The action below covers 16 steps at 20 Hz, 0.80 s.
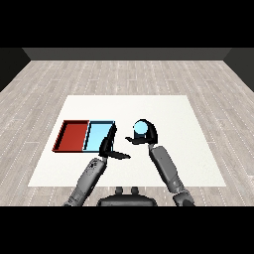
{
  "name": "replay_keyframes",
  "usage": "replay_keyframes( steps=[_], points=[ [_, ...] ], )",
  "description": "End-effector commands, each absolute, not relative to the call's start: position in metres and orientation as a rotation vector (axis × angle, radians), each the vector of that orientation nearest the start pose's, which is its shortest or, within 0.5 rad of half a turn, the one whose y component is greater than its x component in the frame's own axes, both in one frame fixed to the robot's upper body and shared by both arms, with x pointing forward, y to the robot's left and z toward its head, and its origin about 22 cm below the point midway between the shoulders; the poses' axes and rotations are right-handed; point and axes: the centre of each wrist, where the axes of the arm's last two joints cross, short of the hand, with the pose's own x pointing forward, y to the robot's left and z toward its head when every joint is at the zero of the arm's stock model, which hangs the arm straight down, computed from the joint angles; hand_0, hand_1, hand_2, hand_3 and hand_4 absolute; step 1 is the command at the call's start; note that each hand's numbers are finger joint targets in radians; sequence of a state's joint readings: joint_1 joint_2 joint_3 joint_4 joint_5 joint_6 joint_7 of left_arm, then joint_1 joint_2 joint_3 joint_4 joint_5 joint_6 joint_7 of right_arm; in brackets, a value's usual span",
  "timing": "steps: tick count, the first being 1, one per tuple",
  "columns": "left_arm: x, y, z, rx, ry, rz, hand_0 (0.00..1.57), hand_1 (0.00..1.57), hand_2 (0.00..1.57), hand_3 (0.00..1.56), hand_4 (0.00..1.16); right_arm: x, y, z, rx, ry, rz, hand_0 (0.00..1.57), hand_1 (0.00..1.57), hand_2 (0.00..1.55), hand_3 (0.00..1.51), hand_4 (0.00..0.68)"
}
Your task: Pick the blue can and put it in the blue box
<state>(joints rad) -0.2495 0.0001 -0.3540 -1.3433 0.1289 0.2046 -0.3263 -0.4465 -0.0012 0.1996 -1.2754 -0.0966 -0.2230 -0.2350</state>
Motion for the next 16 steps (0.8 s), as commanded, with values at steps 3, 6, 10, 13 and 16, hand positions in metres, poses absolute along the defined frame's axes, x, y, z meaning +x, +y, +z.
replay_keyframes(
  steps=[3,6,10,13,16],
  points=[
    [0.277,0.111,-0.013,-0.230,-1.816,-0.130,0.00,0.00,0.00,0.00,0.00,0.321,-0.106,0.051,0.190,-1.898,0.120,1.43,1.43,1.46,1.37,0.558],
    [0.285,0.094,-0.021,-0.260,-1.786,-0.138,0.00,0.00,0.00,0.00,0.00,0.342,-0.111,0.042,0.218,-1.908,0.116,1.42,1.42,1.46,1.37,0.560],
    [0.288,0.082,-0.015,-0.278,-1.788,-0.136,0.00,0.00,0.00,0.00,0.00,0.328,-0.104,0.054,0.237,-1.903,0.111,1.45,1.45,1.47,1.37,0.553],
    [0.294,0.091,-0.009,-0.276,-1.771,-0.148,0.00,0.00,0.00,0.00,0.00,0.326,-0.109,0.018,0.232,-1.888,0.121,1.43,1.43,1.46,1.37,0.552],
    [0.302,0.086,-0.025,-0.251,-1.744,-0.126,0.00,0.00,0.00,0.00,0.00,0.309,-0.094,0.017,0.252,-1.886,0.115,1.44,1.44,1.46,1.37,0.553]
  ],
)
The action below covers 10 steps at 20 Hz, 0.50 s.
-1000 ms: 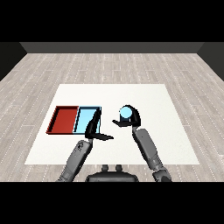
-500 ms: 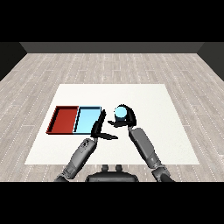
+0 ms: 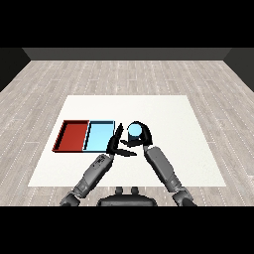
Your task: Pick the blue can and put it in the blue box
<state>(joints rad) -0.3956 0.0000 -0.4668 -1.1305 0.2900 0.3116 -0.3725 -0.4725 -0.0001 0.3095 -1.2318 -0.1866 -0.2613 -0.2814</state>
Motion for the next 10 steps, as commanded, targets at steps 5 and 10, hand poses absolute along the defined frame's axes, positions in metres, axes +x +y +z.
replay_keyframes(
  steps=[5,10],
  points=[
    [0.293,0.071,-0.014,-0.264,-1.747,-0.137,0.00,0.00,0.00,0.00,0.00,0.322,-0.099,0.051,0.270,-1.900,0.152,1.43,1.43,1.46,1.38,0.559],
    [0.292,0.072,-0.022,-0.276,-1.760,-0.145,0.00,0.00,0.00,0.00,0.00,0.327,-0.089,0.050,0.256,-1.910,0.159,1.43,1.43,1.46,1.38,0.558]
  ],
)
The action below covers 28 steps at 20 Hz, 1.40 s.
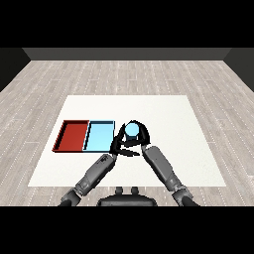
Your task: Pick the blue can and put it in the blue box
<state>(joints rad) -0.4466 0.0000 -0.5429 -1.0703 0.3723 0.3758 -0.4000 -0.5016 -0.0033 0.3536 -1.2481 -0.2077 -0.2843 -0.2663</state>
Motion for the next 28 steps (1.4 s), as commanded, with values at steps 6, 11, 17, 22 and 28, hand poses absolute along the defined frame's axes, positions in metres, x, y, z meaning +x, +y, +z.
replay_keyframes(
  steps=[6,11,17,22,28],
  points=[
    [0.313,0.060,-0.002,-0.258,-1.743,-0.153,0.00,0.00,0.00,0.00,0.00,0.335,-0.086,0.034,0.281,-1.903,0.135,1.43,1.43,1.46,1.38,0.547],
    [0.307,0.069,-0.025,-0.265,-1.733,-0.150,0.00,0.00,0.00,0.00,0.00,0.300,-0.073,0.035,0.289,-1.897,0.154,1.43,1.43,1.46,1.37,0.533],
    [0.297,0.052,0.016,-0.305,-1.747,-0.125,0.00,0.00,0.00,0.00,0.00,0.301,-0.062,0.048,0.309,-1.911,0.165,1.47,1.47,1.47,1.37,0.528],
    [0.293,0.042,-0.015,-0.251,-1.750,-0.199,0.00,0.00,0.00,0.00,0.00,0.300,-0.068,0.045,0.294,-1.899,0.203,1.44,1.44,1.45,1.35,0.501],
    [0.315,0.043,-0.009,-0.164,-1.707,-0.137,0.00,0.00,0.00,0.00,0.61,0.307,-0.048,0.051,0.311,-1.910,0.216,1.45,1.45,1.45,1.37,0.498]
  ],
)
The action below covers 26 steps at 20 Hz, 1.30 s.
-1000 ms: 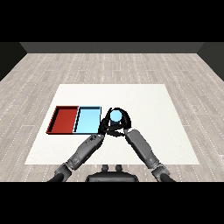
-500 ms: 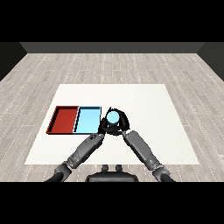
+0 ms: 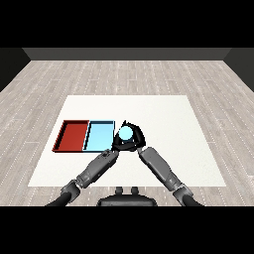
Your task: Pick the blue can and put it in the blue box
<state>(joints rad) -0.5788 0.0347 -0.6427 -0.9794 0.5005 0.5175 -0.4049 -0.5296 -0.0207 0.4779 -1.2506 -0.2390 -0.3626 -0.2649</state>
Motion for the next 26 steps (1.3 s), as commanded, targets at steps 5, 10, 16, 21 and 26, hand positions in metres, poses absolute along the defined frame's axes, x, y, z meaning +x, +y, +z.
replay_keyframes(
  steps=[5,10,16,21,26],
  points=[
    [0.320,0.052,-0.005,-0.093,-1.679,-0.105,1.57,1.57,1.57,1.48,1.14,0.310,-0.067,0.037,0.343,-1.878,0.189,1.43,1.43,1.46,1.38,0.524],
    [0.314,0.059,-0.016,-0.052,-1.685,-0.118,1.57,1.57,1.55,1.46,1.14,0.310,-0.059,0.053,0.347,-1.880,0.197,1.42,1.42,1.46,1.38,0.531],
    [0.308,0.053,-0.007,-0.029,-1.737,-0.113,1.57,1.57,1.56,1.47,1.14,0.315,-0.072,0.039,0.348,-1.904,0.169,1.33,1.33,1.40,1.30,0.496],
    [0.314,0.054,-0.007,-0.016,-1.731,-0.102,1.57,1.57,1.56,1.47,1.14,0.308,-0.066,0.049,0.248,-1.895,0.222,0.00,0.00,0.00,0.00,0.000],
    [0.319,0.060,-0.014,-0.011,-1.740,-0.096,1.57,1.57,1.57,1.48,1.14,0.310,-0.086,0.049,0.242,-1.908,0.229,0.00,0.00,0.00,0.00,0.000]
  ],
)
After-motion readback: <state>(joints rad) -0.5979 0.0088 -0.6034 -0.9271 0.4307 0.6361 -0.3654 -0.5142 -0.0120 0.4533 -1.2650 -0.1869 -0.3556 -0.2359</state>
